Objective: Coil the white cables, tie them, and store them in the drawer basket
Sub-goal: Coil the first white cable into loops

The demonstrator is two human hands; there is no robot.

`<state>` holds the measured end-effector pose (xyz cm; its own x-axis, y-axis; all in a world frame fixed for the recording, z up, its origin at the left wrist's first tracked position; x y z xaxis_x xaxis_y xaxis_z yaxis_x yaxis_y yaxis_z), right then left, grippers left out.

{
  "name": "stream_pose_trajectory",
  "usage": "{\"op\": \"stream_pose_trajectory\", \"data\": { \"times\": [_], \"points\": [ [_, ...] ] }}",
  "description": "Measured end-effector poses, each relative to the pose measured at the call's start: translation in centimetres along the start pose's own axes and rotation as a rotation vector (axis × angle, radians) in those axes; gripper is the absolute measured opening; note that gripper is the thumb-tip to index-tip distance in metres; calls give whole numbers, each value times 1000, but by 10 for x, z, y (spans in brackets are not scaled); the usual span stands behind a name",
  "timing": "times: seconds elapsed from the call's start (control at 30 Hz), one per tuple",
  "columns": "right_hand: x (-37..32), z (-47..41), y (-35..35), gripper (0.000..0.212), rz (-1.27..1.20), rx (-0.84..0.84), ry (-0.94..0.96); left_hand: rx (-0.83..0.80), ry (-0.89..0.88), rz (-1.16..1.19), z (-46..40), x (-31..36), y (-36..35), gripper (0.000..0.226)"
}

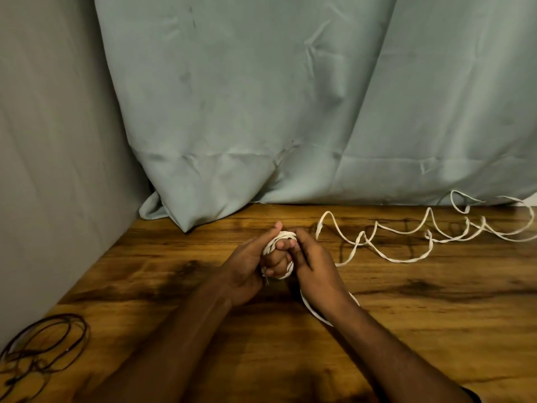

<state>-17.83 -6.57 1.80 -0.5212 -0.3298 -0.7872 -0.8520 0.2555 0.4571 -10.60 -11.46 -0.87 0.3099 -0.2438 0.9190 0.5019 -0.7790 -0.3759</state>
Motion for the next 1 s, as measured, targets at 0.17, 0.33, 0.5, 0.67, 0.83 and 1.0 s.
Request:
{"op": "stream_pose_trajectory", "data": {
  "times": [0.17,0.33,0.5,0.67,0.83,1.0],
  "points": [
    [1,2,-2,31,-21,-5,-40,19,-36,74,1,7,5,49],
    [8,1,-1,36,-127,-33,-106,-25,-54,104,-1,9,3,58],
    [12,-1,0,39,-143,-18,-132,-12,-67,163,0,19,3,81],
    [16,5,-18,47,54,-163,-235,100,-259,332,1,41,23,52],
    [4,7,-24,28,309,-271,-165,208,-334,314,4,48,44,51],
    [-9,7,-27,28,482,-338,-29,297,-409,304,7,54,62,48]
  ]
}}
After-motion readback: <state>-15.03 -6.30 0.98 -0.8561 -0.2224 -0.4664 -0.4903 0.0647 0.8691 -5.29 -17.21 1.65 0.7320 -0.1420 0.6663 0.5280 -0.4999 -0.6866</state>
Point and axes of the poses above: each hand's wrist, its own z-axis away from the middle knuckle, its own y-axis out of the back of the hand, x = y × z, the point moved 10 cm from there along -z, towards the middle knuckle, and after that the axes turned 8 degrees about -x, right-handed, at the moved point
